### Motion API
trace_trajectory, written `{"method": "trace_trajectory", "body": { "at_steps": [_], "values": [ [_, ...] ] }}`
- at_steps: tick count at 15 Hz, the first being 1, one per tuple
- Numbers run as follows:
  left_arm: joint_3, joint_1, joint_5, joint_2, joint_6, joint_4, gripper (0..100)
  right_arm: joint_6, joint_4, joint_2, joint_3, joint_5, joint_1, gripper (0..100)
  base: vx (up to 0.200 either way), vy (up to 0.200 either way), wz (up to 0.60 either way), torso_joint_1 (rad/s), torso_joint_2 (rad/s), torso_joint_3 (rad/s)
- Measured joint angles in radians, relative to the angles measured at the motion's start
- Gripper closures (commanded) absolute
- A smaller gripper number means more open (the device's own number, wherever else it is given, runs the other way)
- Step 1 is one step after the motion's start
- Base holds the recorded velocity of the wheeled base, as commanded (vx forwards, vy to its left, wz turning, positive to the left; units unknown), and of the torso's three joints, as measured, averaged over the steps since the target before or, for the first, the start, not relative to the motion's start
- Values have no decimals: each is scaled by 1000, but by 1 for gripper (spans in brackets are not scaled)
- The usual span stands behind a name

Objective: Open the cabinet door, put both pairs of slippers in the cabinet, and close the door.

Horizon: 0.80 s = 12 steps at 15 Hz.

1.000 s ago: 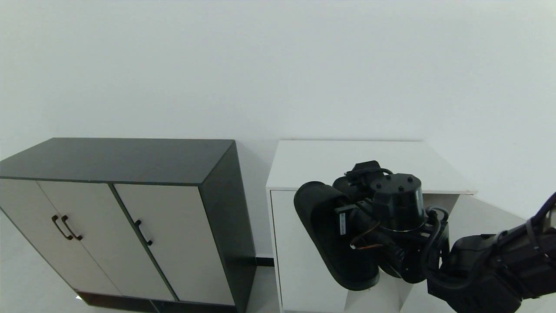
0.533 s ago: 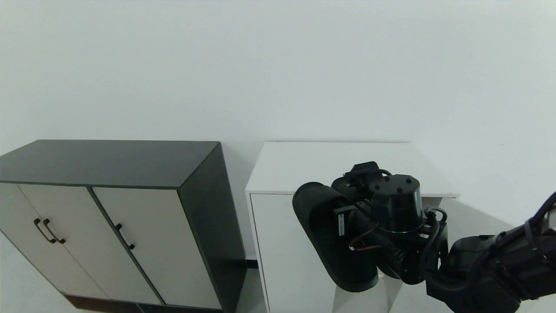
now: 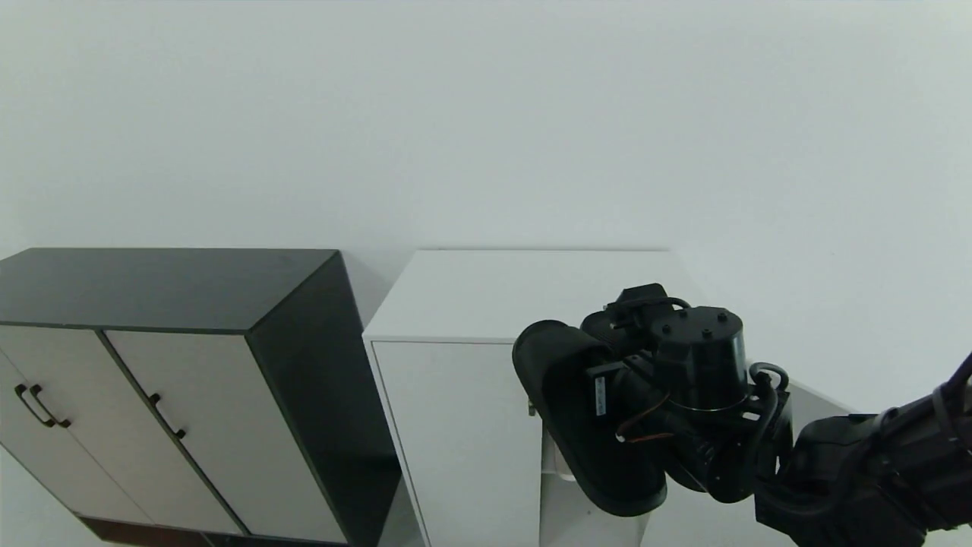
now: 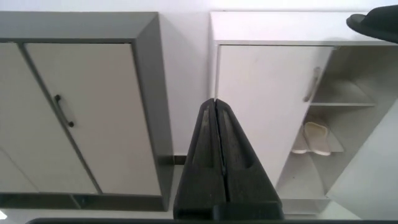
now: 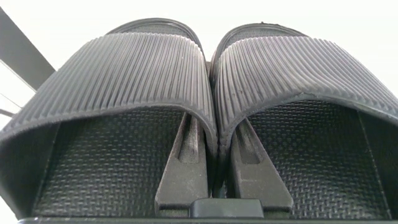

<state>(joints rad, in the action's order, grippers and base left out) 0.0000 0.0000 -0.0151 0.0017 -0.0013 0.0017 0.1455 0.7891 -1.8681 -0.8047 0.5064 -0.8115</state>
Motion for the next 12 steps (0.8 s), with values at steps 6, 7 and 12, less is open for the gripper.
{"method": "trace_trajectory", "body": {
  "at_steps": [6, 7, 12],
  "values": [
    [0, 0, 0, 0, 0, 0, 100, 0, -3, 39, 40, -34, -30, 100, 0, -100, 0, 0, 1, 0],
    [0, 0, 0, 0, 0, 0, 100, 0, -3, 50, 51, -63, -33, 100, 0, 0, 0, 0, 0, 0],
    [0, 0, 0, 0, 0, 0, 100, -17, -16, 109, 134, -168, -43, 100, 0, 0, 0, 0, 0, 0]
  ]
}}
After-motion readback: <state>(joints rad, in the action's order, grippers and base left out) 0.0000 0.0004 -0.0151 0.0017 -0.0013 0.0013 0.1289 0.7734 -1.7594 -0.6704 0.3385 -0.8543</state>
